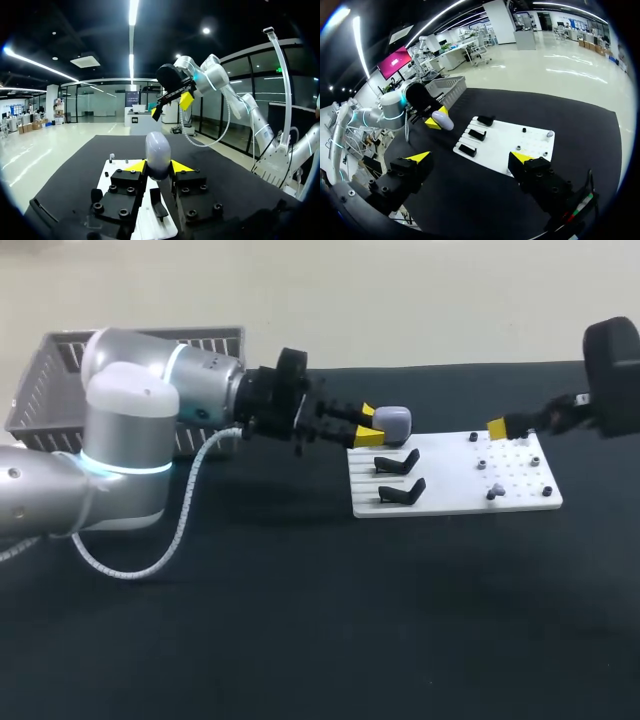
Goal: Pick up each earbud case from the left stands, insert the matching earbuds, close the lid, and place the case in the box.
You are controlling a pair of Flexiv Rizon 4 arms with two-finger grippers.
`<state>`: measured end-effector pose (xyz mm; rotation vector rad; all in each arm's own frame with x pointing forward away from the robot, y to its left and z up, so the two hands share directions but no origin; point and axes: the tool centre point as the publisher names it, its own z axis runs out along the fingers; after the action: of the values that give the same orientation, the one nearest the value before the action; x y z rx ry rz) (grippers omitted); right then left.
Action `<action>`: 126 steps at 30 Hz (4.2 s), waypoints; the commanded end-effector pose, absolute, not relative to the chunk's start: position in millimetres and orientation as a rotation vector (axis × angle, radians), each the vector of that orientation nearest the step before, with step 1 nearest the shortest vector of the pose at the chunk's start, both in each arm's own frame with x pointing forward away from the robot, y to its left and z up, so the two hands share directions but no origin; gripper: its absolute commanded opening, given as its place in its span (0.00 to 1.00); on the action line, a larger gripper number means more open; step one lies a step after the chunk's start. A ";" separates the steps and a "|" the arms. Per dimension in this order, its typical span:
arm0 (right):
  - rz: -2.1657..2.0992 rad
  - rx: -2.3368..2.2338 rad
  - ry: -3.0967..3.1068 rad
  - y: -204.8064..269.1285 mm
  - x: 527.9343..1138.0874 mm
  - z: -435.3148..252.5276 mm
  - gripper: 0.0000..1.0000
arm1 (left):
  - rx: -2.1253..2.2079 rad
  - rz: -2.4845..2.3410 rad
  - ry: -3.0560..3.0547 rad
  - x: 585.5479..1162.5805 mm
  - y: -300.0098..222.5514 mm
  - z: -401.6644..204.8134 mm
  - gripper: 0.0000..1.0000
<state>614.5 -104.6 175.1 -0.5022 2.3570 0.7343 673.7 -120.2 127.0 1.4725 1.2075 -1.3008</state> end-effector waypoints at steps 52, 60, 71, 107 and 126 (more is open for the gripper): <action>0.719 -0.671 2.475 -2.1 647.8 142.2 1.00 | 1.506 -1.301 1.197 678.2 -123.2 125.9 0.00; 0.719 -0.620 2.483 -4.5 658.9 138.6 1.00 | 1.506 -1.301 1.197 678.2 -123.2 125.9 0.00; 0.711 -0.604 2.496 -3.2 667.1 133.9 1.00 | 1.506 -1.301 1.197 678.2 -123.2 125.9 0.00; 0.704 -0.511 2.456 -20.9 676.2 139.9 1.00 | 1.506 -1.301 1.197 678.2 -123.2 125.9 0.00; 0.192 -0.485 2.458 -73.6 677.1 163.9 1.00 | 1.506 -1.301 1.197 678.2 -123.2 125.9 0.00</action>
<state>689.4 -64.0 153.3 -0.5841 2.4228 0.5461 677.3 -123.2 125.8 1.5036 1.1963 -1.2996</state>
